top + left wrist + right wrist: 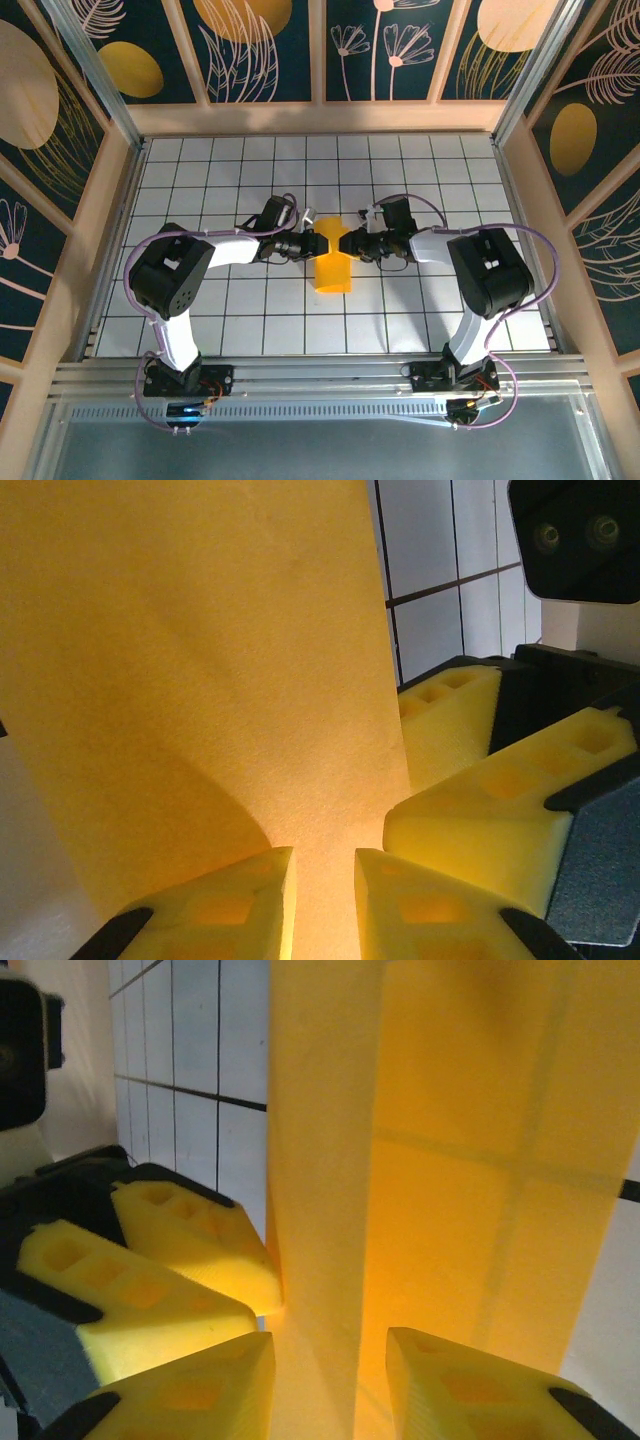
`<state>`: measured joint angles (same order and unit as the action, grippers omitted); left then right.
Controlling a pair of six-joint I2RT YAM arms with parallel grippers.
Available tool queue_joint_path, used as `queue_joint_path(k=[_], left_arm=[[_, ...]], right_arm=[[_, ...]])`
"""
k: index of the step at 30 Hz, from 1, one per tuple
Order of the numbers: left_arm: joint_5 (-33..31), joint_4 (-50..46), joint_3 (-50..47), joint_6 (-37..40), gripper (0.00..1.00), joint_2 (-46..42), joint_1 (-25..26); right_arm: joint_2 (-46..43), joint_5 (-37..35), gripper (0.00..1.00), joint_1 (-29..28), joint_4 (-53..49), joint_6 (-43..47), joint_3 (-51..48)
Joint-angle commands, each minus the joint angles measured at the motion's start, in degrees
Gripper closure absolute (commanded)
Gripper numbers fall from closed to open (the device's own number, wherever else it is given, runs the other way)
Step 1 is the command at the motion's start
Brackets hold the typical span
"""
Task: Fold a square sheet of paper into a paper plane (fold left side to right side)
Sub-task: First fold in half a square sheet of paper at the center of the table.
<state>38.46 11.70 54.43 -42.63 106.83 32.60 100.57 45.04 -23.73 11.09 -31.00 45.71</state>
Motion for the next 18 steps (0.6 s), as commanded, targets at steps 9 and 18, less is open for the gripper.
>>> queue_joint_path(k=[9,18], left_arm=[[-6.3,-3.9,1.0,0.9,0.56,-5.4,0.4],[-20.1,-12.7,-0.2,-0.3,0.45,-9.8,0.4]], right_arm=[[-1.1,-5.0,1.0,-0.4,-3.6,0.8,-1.1],[-1.6,-9.4,1.0,-0.4,-3.8,-2.0,-2.9]])
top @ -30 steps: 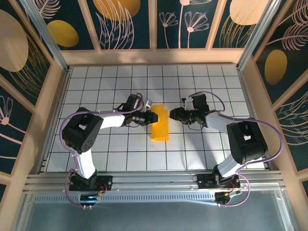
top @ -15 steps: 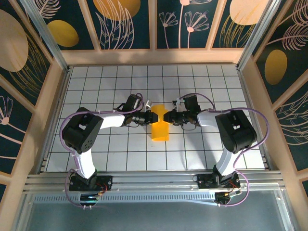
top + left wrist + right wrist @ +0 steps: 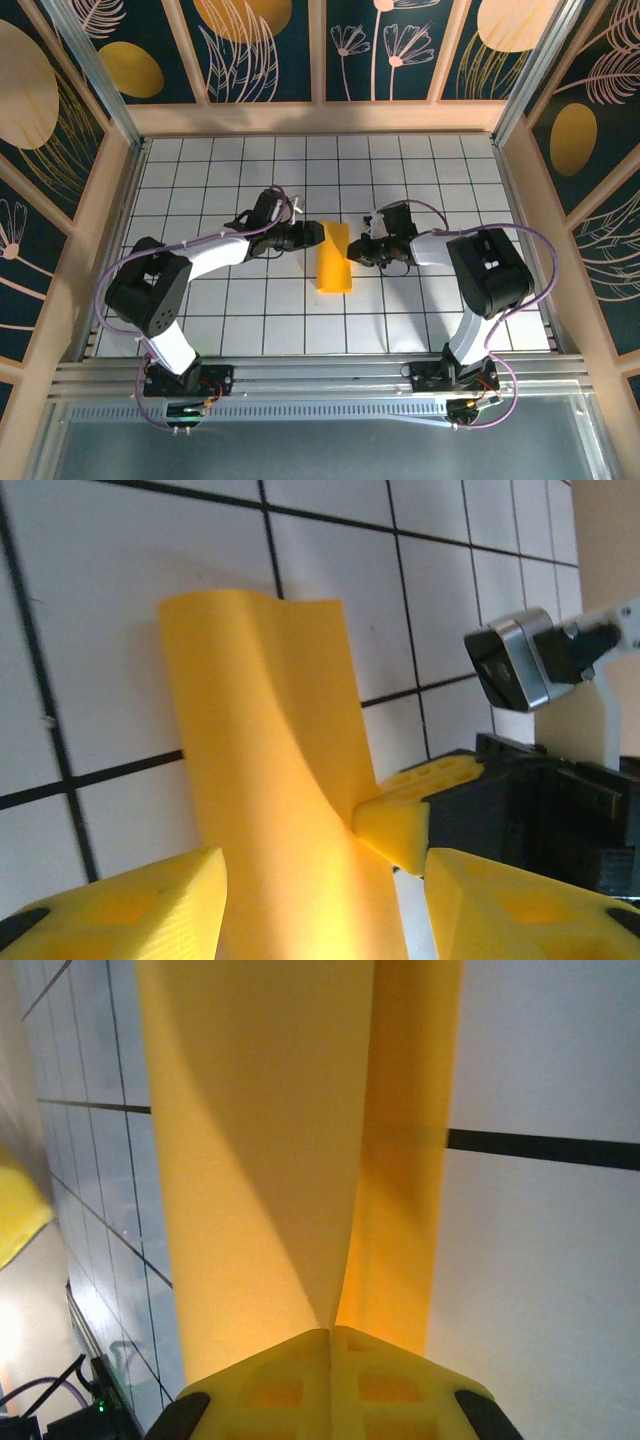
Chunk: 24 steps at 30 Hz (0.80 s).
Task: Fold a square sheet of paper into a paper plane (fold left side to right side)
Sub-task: First fold in half a square sheet of paper at the center of the table.
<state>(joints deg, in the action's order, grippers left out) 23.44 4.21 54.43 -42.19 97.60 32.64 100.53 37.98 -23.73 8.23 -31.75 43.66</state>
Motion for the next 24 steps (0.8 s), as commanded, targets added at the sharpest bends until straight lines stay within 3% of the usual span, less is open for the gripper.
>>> queue_joint_path(k=[1,10,24], left_arm=[[-4.6,-4.7,-0.6,-1.2,0.45,0.0,0.3],[1.8,0.1,-1.6,-3.2,0.41,4.3,0.7],[1.1,-2.0,1.0,-2.3,0.43,9.1,2.4]], right_arm=[[-1.6,-2.4,1.0,-0.5,-0.7,-1.5,-0.9],[-1.2,-1.7,1.0,-1.2,1.0,-2.3,-1.2],[0.0,-1.8,0.99,-1.8,1.1,-2.7,-0.9]])
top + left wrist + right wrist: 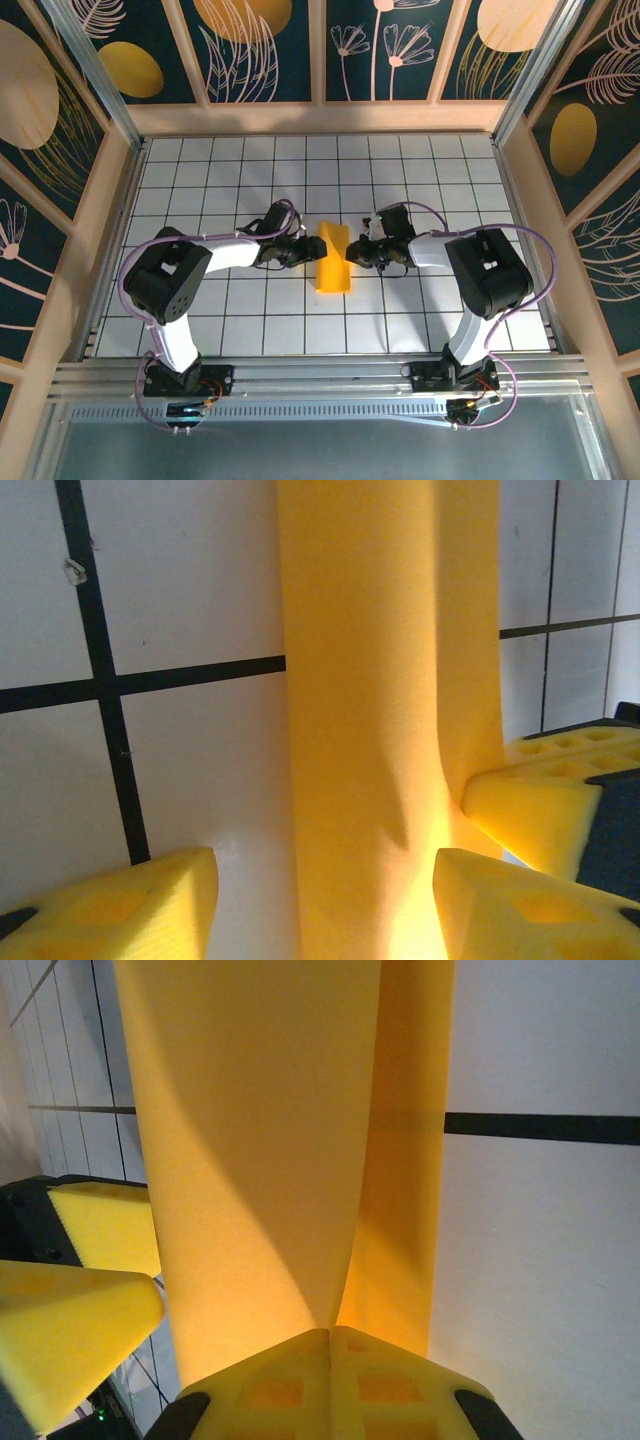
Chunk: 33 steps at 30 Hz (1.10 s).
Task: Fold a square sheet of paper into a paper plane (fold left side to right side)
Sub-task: First fold in half a square sheet of paper at the center of the table.
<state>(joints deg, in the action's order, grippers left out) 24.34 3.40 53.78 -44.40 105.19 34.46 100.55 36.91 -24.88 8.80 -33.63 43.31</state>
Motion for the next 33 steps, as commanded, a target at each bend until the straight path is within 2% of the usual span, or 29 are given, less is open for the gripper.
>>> queue_joint_path(k=[1,11,18,24,33], left_arm=[[0.0,-1.6,1.6,0.0,0.44,1.9,0.6],[-2.9,-4.9,3.8,0.2,0.59,4.7,1.6],[-5.6,-7.8,4.8,0.5,0.63,6.0,2.4],[-6.7,-9.9,6.5,1.5,0.62,7.2,3.2],[-9.0,-13.5,9.6,3.5,0.59,9.4,4.6]], right_arm=[[0.1,-0.8,0.99,-0.6,0.5,-0.8,-0.5],[-3.0,-5.2,0.76,-0.3,-2.2,0.6,-0.6],[-8.1,-13.9,0.6,1.1,-8.3,3.3,-0.2],[-13.3,-18.1,0.57,3.0,-9.5,3.8,-1.1],[-16.0,-18.9,0.56,4.9,-9.8,4.2,-1.9]])
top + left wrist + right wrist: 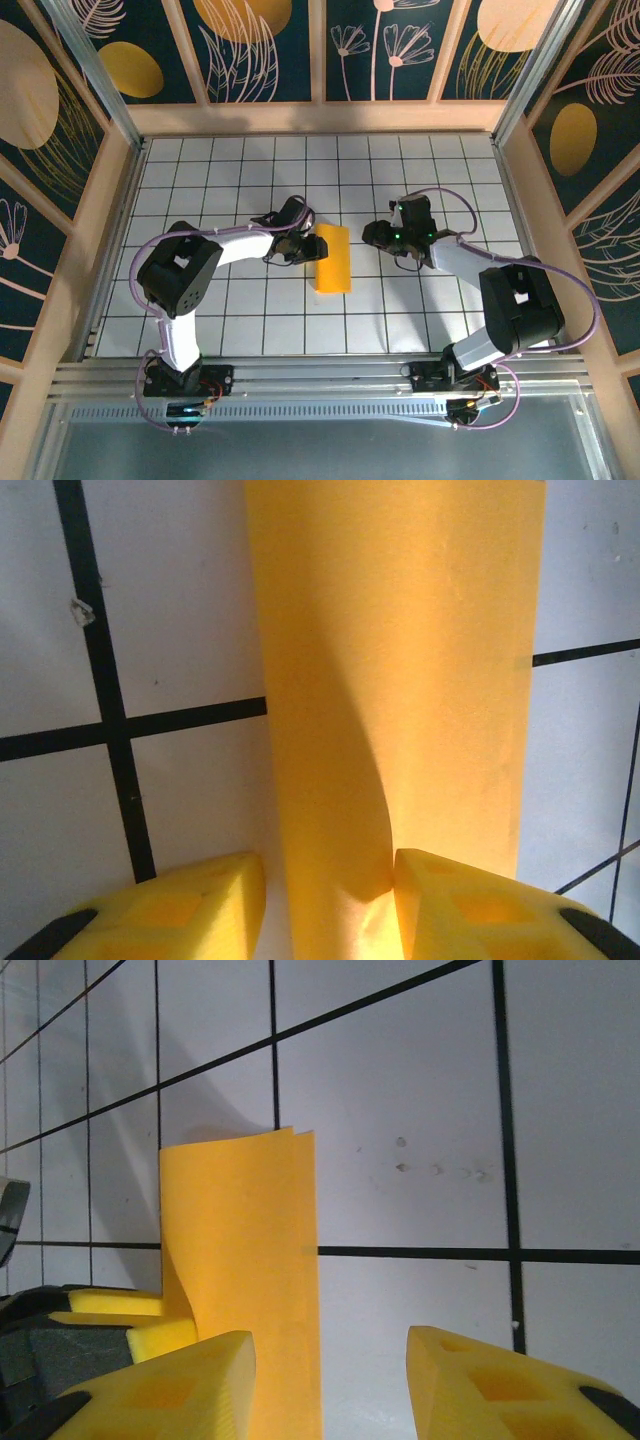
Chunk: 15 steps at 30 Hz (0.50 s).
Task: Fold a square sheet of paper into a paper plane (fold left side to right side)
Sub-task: First fold in half a square sheet of paper at the center of the table.
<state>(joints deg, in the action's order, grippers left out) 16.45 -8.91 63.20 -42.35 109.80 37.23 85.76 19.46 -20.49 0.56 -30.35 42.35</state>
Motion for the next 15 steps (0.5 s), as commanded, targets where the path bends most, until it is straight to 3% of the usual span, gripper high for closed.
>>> queue_joint_path(k=[1,15], left_arm=[[-1.2,-1.4,0.4,1.6,0.59,5.1,1.9],[-1.7,-3.5,2.8,3.0,0.55,7.0,2.3]], right_arm=[[-1.3,-1.4,0.56,0.5,-1.5,1.0,-1.0],[-0.9,-0.7,0.56,0.7,-1.1,1.1,-1.2]])
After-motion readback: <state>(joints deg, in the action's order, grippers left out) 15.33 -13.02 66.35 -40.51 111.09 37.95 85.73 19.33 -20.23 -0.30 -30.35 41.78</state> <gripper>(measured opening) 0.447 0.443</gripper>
